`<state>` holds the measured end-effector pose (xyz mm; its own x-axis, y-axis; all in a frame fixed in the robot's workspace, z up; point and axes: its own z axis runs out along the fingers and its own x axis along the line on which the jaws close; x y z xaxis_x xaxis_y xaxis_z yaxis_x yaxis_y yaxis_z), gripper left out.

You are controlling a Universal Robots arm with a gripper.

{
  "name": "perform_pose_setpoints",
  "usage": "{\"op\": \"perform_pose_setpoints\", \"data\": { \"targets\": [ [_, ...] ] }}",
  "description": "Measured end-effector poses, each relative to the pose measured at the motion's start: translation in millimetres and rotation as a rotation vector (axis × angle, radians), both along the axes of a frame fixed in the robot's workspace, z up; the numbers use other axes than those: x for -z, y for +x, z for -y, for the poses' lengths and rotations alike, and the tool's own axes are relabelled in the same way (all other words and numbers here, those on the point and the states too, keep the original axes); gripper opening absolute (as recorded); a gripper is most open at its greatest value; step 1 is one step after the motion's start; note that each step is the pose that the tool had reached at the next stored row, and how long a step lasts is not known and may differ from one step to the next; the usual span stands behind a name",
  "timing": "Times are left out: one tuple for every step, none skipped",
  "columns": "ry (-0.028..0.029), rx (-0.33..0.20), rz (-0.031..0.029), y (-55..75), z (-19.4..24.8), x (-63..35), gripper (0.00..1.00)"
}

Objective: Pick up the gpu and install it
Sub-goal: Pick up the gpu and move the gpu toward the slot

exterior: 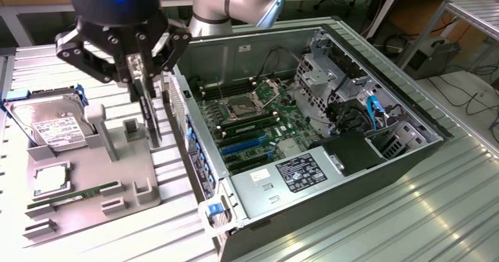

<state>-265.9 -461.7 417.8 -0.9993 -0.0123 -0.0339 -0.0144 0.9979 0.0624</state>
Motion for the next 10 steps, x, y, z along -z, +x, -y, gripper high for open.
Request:
{"op": "perform_pose_setpoints", "data": {
  "targets": [
    [0.0010,0.000,-0.0004,5.6,2.0,-6.4,0.26],
    [0.0019,0.000,-0.0010,11.3,4.0,-12.7,0.26],
    [0.0029,0.000,-0.0014,16.3,5.7,-18.1,0.26],
    [0.0038,0.000,-0.0021,21.9,7.6,-24.3,0.26],
    [0.0047,0.000,-0.0024,25.8,8.9,-28.6,0.26],
    [0.0059,0.000,-0.0030,32.2,10.8,-35.2,0.26],
    [0.0069,0.000,-0.0034,36.5,12.0,-39.5,0.26],
    [0.0079,0.000,-0.0040,41.0,13.1,-44.1,0.26],
    [0.0090,0.000,-0.0044,45.0,14.1,-48.1,0.26],
    [0.0110,0.000,-0.0053,52.2,15.6,-54.9,0.26]
  ]
}}
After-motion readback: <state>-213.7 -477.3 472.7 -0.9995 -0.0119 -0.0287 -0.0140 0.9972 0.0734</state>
